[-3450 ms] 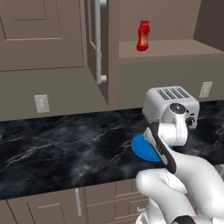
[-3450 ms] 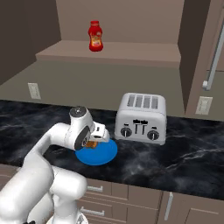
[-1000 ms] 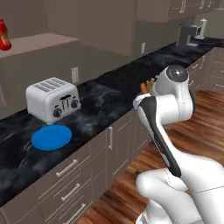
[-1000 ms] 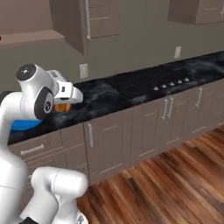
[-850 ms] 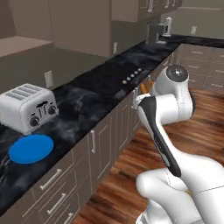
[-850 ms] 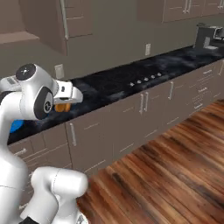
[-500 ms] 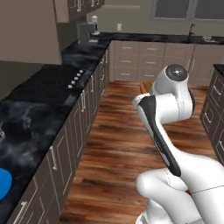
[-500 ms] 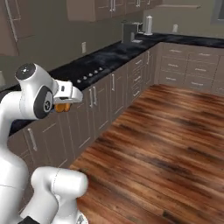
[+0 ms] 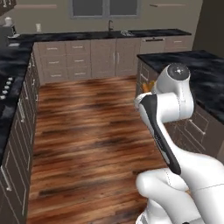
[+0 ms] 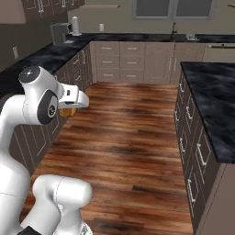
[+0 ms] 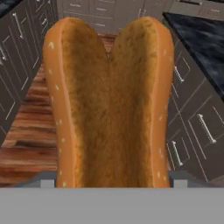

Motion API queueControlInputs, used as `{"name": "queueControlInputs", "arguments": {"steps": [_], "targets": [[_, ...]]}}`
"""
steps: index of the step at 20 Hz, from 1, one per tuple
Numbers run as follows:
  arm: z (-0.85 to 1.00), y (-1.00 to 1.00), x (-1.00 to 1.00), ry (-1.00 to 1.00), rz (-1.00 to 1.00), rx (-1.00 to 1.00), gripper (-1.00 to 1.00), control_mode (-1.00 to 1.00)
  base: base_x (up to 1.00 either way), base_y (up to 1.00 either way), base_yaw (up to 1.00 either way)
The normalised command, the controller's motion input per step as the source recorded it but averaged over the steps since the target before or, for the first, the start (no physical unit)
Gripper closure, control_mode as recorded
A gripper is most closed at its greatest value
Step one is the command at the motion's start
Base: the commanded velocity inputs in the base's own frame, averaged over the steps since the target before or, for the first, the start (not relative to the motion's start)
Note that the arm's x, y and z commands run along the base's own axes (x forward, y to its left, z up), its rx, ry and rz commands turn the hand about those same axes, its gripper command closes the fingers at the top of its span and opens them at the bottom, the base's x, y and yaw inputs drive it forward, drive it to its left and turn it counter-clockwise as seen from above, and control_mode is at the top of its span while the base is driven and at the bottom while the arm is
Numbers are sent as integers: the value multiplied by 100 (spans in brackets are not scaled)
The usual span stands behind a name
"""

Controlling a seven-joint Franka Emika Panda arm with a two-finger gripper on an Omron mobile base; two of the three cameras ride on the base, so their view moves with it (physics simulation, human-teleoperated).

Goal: Move the hot dog bun to the plate on the dining table and place the condiment next to that plate. Then navigate to the fridge and take the sausage and place it on the plate as well.

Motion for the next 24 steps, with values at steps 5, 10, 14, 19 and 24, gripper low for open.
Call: {"name": "queueControlInputs", "arguments": {"steps": [5,10,14,19,24], "targets": [[0,0,0,0,0,0,100,100,-61,-45,-51],[0,0,0,0,0,0,100,100,-6,-90,-22],[0,0,0,0,0,0,100,100,3,-100,-4],[0,0,0,0,0,0,100,100,0,-100,0],[0,0,0,0,0,0,100,100,29,-82,0]]}}
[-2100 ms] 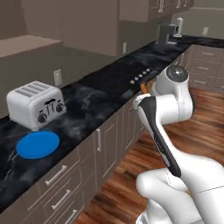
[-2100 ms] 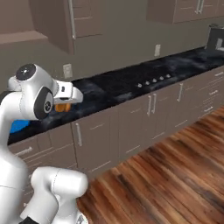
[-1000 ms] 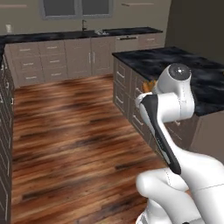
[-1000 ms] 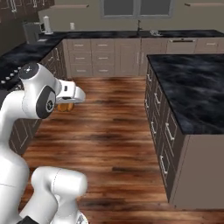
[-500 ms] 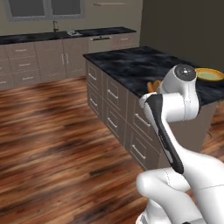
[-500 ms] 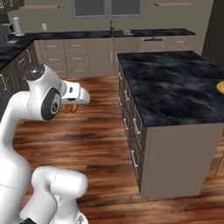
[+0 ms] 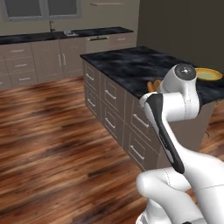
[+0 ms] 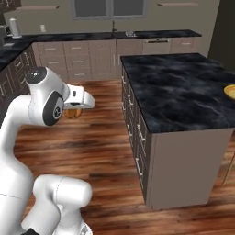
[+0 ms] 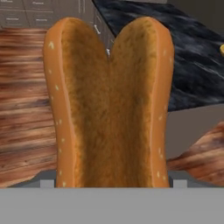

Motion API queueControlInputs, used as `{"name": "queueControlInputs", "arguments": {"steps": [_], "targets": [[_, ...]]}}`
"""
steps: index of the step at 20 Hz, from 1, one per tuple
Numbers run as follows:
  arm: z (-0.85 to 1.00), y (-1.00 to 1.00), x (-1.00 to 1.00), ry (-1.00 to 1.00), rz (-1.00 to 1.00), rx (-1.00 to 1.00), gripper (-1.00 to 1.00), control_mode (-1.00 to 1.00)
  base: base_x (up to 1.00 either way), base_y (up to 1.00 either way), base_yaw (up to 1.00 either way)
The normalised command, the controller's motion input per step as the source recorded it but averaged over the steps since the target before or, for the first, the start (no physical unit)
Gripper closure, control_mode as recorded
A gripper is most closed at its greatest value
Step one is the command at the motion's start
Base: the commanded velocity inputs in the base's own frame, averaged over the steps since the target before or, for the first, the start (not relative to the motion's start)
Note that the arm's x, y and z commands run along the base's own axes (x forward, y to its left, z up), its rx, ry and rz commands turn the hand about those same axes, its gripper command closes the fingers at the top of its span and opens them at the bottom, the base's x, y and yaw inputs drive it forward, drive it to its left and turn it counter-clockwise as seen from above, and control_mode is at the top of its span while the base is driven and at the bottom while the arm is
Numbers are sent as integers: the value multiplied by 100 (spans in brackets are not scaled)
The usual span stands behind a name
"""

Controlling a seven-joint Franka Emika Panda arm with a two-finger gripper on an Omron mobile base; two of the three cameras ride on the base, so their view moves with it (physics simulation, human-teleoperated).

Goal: Move the hot dog bun to the plate on the dining table and place the condiment next to that plate. Then navigate to the fridge and take the sausage and place it on the plate as well.

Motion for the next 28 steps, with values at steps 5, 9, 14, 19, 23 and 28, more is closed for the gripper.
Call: {"name": "queueControlInputs", "arguments": {"steps": [5,9,14,19,23,28], "targets": [[0,0,0,0,0,0,100,100,98,-9,-9],[0,0,0,0,0,0,100,100,68,-65,-4],[0,0,0,0,0,0,100,100,5,-100,3],[0,0,0,0,0,0,100,100,0,-100,3],[0,0,0,0,0,0,100,100,-10,29,6],[0,0,0,0,0,0,100,100,11,95,3]]}}
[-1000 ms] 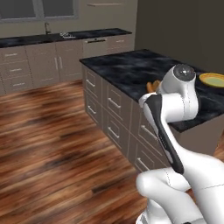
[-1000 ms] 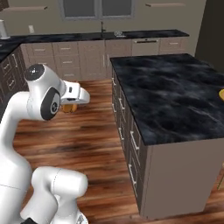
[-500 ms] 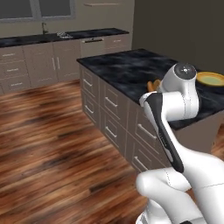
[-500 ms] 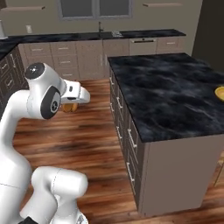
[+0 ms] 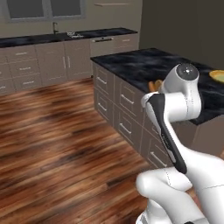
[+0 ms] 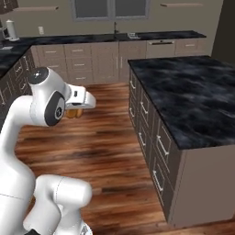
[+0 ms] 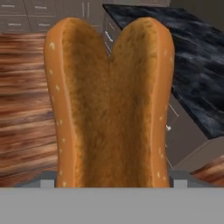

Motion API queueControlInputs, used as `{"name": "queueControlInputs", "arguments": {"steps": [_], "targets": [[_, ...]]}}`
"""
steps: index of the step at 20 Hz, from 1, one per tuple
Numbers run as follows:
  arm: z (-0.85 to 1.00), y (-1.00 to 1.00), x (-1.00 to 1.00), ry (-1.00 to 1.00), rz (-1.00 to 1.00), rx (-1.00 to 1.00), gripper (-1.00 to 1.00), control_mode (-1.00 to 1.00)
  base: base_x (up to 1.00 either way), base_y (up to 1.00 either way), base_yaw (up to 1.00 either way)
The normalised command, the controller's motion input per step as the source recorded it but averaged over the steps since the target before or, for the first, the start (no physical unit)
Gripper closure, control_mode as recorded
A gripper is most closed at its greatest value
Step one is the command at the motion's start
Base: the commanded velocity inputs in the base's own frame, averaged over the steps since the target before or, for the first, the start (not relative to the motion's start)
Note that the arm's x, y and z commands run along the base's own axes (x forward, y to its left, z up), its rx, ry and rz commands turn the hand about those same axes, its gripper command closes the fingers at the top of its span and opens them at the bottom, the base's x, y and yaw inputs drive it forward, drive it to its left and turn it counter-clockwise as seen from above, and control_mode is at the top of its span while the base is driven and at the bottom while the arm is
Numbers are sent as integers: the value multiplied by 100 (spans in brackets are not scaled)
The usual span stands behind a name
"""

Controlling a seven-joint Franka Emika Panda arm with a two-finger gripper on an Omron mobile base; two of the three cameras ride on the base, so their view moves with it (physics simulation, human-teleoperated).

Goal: Move the hot dog bun to the plate on the dining table and place the condiment next to that plate. Then navigate to the fridge and take the sausage and place it on the plate as well.

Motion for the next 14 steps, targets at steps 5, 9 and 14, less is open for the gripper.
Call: {"name": "queueControlInputs", "arguments": {"steps": [5,9,14], "targets": [[0,0,0,0,0,0,100,100,72,-44,-10],[0,0,0,0,0,0,100,100,66,-100,0],[0,0,0,0,0,0,100,100,11,-100,2]]}}
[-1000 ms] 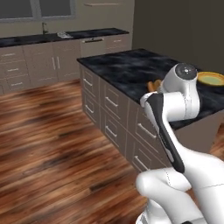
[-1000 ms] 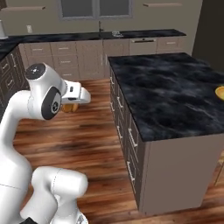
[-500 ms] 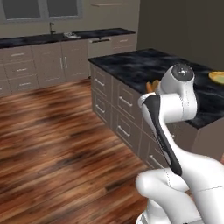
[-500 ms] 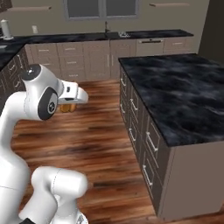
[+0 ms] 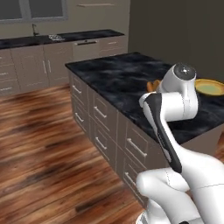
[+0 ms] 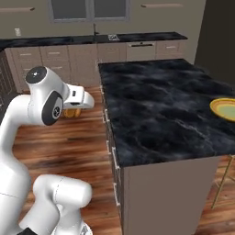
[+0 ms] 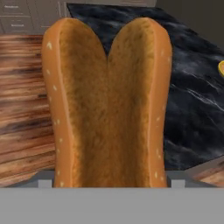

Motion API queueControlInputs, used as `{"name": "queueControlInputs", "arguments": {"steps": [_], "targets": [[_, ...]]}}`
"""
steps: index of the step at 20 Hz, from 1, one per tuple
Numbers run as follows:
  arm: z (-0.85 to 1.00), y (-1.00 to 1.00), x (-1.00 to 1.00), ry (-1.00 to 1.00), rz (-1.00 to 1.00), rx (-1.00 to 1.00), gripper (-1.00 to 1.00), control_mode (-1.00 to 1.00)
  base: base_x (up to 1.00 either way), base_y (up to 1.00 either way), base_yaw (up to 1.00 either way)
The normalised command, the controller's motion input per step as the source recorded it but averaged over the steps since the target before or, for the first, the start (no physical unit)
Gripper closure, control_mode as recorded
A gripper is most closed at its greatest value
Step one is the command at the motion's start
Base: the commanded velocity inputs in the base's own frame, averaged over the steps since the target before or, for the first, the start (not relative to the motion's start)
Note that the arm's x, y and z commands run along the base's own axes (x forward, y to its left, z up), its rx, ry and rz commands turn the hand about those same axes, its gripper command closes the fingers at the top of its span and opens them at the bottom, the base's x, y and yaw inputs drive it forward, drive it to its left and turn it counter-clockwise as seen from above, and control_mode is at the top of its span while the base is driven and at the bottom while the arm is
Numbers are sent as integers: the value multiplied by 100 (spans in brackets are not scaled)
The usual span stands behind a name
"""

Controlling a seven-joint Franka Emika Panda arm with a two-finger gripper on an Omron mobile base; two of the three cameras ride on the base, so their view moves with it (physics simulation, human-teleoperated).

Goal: Move the hot dog bun to the plate on the dining table and place the condiment next to that plate. Then navigate to the fridge and take the sausage and place it on the plate as well.

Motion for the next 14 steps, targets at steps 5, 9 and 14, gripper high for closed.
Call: {"name": "queueControlInputs", "arguments": {"steps": [5,9,14], "targets": [[0,0,0,0,0,0,100,100,1,-100,8],[0,0,0,0,0,0,100,100,6,-100,9],[0,0,0,0,0,0,100,100,11,-100,10]]}}
